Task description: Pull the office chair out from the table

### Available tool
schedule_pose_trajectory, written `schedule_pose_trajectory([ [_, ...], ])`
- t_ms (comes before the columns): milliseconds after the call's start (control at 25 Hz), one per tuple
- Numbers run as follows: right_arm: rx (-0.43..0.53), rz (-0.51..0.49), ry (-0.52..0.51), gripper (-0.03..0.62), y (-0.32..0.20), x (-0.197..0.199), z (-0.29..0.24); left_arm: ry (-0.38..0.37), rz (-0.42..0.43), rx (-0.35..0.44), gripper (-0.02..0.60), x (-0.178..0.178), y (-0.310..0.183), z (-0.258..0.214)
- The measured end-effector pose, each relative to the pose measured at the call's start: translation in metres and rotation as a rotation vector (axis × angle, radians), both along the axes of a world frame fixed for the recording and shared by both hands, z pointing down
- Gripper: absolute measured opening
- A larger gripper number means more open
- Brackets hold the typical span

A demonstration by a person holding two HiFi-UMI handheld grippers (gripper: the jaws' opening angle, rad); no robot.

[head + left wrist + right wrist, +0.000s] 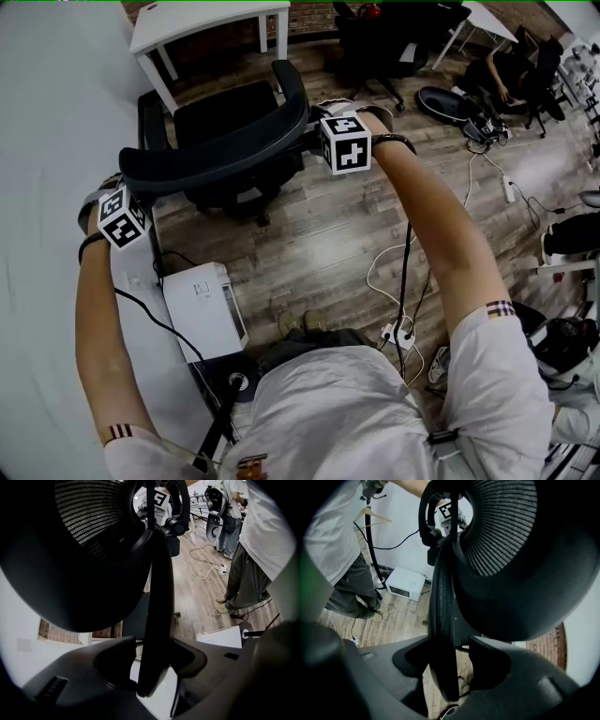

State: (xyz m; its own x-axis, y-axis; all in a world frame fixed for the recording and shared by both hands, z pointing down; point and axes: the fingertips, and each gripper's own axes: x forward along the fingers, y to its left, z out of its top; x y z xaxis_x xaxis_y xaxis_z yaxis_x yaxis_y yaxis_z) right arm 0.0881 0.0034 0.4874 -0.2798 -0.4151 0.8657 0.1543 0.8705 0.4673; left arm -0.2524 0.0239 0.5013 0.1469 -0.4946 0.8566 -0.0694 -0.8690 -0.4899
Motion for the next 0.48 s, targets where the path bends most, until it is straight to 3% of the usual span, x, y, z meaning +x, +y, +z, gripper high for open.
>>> schedule_pose_trajectory([
  [480,0.079,0.011,-0.047,0.227,0.035,0.027,-0.051,-0.005,-0.116,0.097,0.196,-0.01,0.041,-0.048],
])
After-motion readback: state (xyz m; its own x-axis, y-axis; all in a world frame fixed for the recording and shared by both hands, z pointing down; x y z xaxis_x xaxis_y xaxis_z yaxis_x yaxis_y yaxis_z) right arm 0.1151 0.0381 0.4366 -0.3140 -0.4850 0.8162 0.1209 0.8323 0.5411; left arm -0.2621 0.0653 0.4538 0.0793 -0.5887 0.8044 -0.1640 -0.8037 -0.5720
